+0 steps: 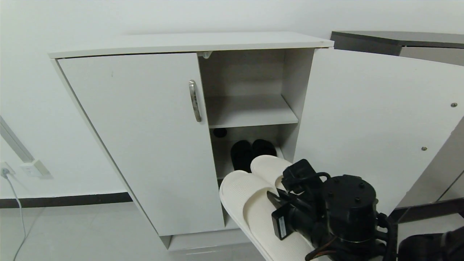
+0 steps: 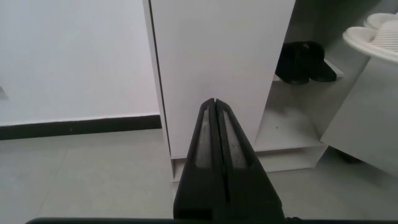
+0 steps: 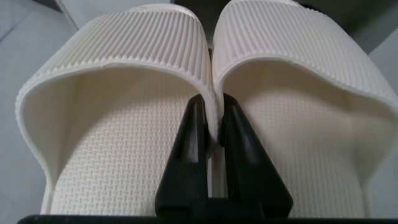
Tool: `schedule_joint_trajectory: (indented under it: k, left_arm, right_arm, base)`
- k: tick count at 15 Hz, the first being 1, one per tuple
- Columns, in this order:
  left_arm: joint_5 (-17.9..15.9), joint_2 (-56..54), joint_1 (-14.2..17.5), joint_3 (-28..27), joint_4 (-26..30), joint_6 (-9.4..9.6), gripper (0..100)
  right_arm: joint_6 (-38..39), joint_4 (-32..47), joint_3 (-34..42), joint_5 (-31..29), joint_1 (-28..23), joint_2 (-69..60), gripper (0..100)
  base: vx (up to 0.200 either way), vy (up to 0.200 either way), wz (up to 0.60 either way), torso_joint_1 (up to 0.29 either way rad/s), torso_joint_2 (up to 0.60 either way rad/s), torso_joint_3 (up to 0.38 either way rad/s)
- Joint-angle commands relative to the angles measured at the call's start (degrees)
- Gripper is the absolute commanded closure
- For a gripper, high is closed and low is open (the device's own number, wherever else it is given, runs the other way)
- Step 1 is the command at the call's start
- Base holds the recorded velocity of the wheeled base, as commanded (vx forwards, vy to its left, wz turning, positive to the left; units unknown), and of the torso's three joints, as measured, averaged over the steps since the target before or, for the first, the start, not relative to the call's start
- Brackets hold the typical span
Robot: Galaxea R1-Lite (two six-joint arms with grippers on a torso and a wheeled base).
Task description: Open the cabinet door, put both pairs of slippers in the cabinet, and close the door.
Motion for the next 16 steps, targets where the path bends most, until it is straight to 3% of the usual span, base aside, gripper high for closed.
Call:
schedule_joint_trajectory:
  k: [1,6,8,16]
  left_arm:
    - [0.0,0.0,0.0,0.0,0.0,0.01,100]
    - [0.0,0.0,0.0,0.0,0.0,0.01,100]
    - [0.0,0.0,0.0,0.0,0.0,-0.08,100]
    - [0.1,0.1,0.0,0.0,0.0,-0.08,100]
  right_arm:
    - [2.5,8.3,-10.9,-8.2,1.5,3.8,100]
    - [13.5,35.2,-33.2,-22.8,2.6,5.5,100]
    - [13.3,36.6,-37.0,-26.0,2.8,5.7,100]
    - [10.1,39.7,-44.4,-25.4,1.0,7.7,100]
  base:
    - [0.000,0.000,0.00,0.000,0.00,0.000]
    - [0.000,0.000,0.00,0.000,0.00,0.000]
    - [0.000,0.000,0.00,0.000,0.00,0.000]
    - [0.000,0.000,0.00,0.000,0.00,0.000]
